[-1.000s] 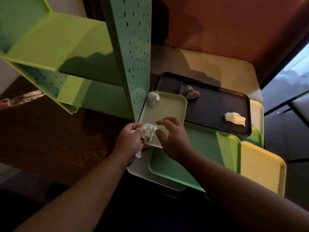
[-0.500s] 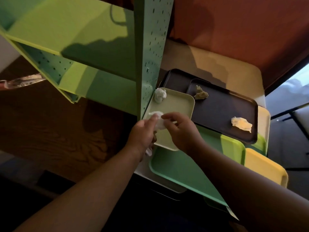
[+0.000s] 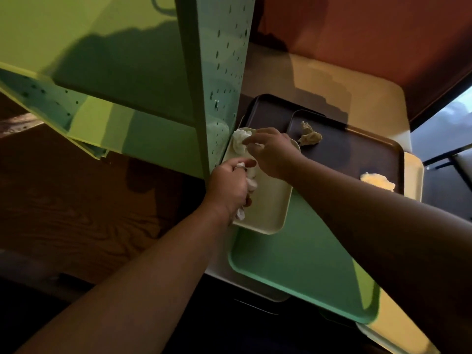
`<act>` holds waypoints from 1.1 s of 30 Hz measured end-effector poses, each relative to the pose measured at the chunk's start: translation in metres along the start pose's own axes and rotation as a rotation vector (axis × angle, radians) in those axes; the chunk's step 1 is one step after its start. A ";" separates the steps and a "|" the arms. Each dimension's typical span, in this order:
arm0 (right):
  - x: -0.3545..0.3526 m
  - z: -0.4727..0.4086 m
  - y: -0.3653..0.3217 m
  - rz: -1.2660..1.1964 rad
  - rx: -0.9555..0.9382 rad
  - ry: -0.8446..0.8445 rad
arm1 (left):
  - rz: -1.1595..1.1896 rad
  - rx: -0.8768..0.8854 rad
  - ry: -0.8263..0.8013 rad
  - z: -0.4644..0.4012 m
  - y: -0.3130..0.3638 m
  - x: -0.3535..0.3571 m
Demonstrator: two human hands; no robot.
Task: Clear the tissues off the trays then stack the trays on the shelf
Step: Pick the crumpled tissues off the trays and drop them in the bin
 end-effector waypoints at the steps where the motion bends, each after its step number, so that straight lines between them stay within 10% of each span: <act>1: 0.004 -0.012 0.001 0.103 -0.002 -0.049 | -0.002 -0.017 0.025 -0.001 -0.002 -0.003; 9: 0.031 -0.024 -0.013 0.923 -0.263 -0.315 | -0.047 -0.052 -0.009 -0.004 -0.006 -0.002; 16: -0.018 0.043 0.010 -0.455 -0.028 0.196 | -0.012 -0.078 0.028 -0.016 -0.005 0.012; 20: -0.010 0.086 0.003 -0.593 -0.088 0.001 | 0.023 -0.004 -0.051 -0.026 0.010 0.035; 23: -0.030 0.080 0.032 -0.683 -0.057 0.159 | -0.030 0.041 -0.051 -0.035 0.017 0.049; 26: -0.064 0.063 0.071 -0.456 0.069 0.368 | -0.014 0.036 0.002 -0.043 0.021 0.055; 33: -0.060 0.001 0.129 0.271 0.300 -0.109 | 0.005 0.030 0.002 -0.048 0.018 0.059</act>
Point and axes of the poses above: each hand's wrist, its own z-axis away from the middle knuckle, its own x-axis out of the palm, y = z × x, the point moved 7 cm from there along -z, towards the middle knuckle, and after that the axes turned 9 degrees about -y, right-handed, at the moved point
